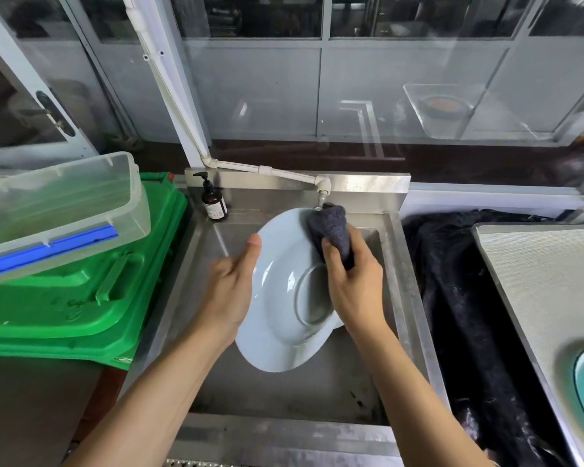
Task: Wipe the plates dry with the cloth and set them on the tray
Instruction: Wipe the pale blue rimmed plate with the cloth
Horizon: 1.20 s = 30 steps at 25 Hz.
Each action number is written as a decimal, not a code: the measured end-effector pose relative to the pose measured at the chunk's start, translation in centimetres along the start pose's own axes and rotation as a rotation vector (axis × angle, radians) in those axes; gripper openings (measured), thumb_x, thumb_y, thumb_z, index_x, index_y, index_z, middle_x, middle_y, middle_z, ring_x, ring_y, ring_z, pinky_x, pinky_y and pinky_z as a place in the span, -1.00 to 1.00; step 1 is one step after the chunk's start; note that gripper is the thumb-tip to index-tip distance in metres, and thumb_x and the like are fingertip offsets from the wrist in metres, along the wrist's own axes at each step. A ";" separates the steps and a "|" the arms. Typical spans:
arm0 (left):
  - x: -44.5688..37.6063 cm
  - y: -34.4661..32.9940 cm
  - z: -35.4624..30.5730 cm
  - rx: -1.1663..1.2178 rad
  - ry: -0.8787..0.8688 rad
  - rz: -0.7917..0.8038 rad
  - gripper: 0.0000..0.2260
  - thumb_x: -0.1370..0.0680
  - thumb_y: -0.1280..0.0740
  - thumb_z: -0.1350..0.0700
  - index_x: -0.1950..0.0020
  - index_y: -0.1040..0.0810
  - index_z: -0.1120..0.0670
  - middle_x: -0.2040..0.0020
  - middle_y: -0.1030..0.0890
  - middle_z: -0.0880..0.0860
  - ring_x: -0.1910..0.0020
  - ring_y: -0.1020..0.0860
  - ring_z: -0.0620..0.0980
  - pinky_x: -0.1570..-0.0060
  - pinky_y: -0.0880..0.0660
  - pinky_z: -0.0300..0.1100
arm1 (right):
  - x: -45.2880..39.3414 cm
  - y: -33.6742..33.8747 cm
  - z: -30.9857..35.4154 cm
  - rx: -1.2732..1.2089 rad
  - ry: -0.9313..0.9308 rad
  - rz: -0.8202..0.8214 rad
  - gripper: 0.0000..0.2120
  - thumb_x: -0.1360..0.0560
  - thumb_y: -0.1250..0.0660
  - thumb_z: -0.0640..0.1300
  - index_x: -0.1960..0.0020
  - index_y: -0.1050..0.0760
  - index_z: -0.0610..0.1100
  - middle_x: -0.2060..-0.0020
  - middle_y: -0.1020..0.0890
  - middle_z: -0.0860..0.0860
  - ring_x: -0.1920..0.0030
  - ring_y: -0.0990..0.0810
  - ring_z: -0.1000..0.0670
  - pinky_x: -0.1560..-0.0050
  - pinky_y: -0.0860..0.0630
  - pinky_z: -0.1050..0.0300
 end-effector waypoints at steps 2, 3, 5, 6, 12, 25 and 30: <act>-0.1 0.6 -0.6 -0.072 -0.051 -0.032 -0.38 -0.42 -0.22 -0.47 0.41 -0.19 0.06 0.44 -0.22 0.01 0.45 -0.25 -0.05 0.37 -0.17 -0.17 | 0.2 -1.2 1.7 0.041 0.134 0.082 -0.70 -0.57 -0.29 0.06 -0.31 -0.49 0.18 -0.04 -0.65 0.24 -0.08 -0.61 0.13 -0.03 -0.50 0.23; -0.1 0.7 -0.6 -0.096 -0.057 -0.043 -0.39 -0.43 -0.21 -0.46 0.42 -0.17 0.04 0.48 -0.18 -0.05 0.49 -0.21 -0.07 0.40 -0.14 -0.19 | 0.3 -1.6 2.2 0.048 0.182 0.109 -0.68 -0.57 -0.31 0.06 -0.32 -0.50 0.14 -0.07 -0.65 0.22 -0.10 -0.61 0.11 -0.07 -0.51 0.22; -0.2 0.6 -0.3 -0.121 -0.043 -0.049 -0.42 -0.46 -0.21 -0.44 0.43 -0.19 0.01 0.50 -0.18 -0.09 0.51 -0.20 -0.09 0.45 -0.13 -0.20 | -0.4 -1.7 1.9 0.010 0.129 0.086 -0.77 -0.58 -0.31 0.03 -0.23 -0.52 0.09 0.01 -0.66 0.18 -0.04 -0.61 0.10 -0.05 -0.52 0.16; -0.3 0.6 -0.2 -0.123 -0.044 -0.060 -0.43 -0.49 -0.21 -0.43 0.43 -0.22 0.01 0.50 -0.20 -0.09 0.52 -0.21 -0.08 0.49 -0.14 -0.21 | -0.8 -1.7 1.4 -0.038 0.064 0.064 -0.84 -0.60 -0.29 0.01 -0.17 -0.52 0.07 0.08 -0.65 0.17 0.02 -0.61 0.10 -0.01 -0.51 0.13; -1.7 0.7 -0.5 -0.019 -0.006 -0.171 -0.43 -0.61 -0.29 -0.17 0.55 -0.30 0.01 0.57 -0.22 -0.12 0.57 -0.18 -0.16 0.55 -0.14 -0.30 | 0.9 -5.1 5.1 -0.011 0.214 0.134 -0.67 -0.61 -0.26 -0.13 -0.37 -0.49 -0.08 -0.20 -0.63 0.04 -0.22 -0.58 0.00 -0.28 -0.48 0.06; -2.7 1.5 2.6 0.430 0.259 -0.146 -0.60 -0.58 -0.33 -0.18 -0.07 -0.65 0.17 0.09 -0.73 0.16 0.15 -0.70 0.12 0.15 -0.59 -0.10 | 9.9 -7.5 5.0 -0.036 0.312 0.141 -0.56 -0.64 -0.21 -0.06 -0.51 -0.31 0.00 -0.46 -0.36 0.20 -0.56 -0.16 0.28 -0.60 -0.12 0.08; -3.1 3.3 2.7 0.292 0.255 -0.242 -0.51 -0.52 -0.30 -0.35 -0.24 -0.58 -0.03 -0.17 -0.68 0.02 -0.09 -0.65 0.10 -0.13 -0.59 0.09 | 13.7 -7.4 1.6 -0.115 0.388 0.177 -0.48 -0.67 -0.25 -0.17 -0.59 -0.26 0.05 -0.54 -0.39 0.06 -0.55 -0.36 -0.05 -0.58 -0.21 -0.06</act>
Point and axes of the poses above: each hand's wrist, its own x-axis away from the middle knuckle, its own y-axis out of the back of the hand, z = x × y, the point moved 9 cm from there along -x, towards the middle knuckle
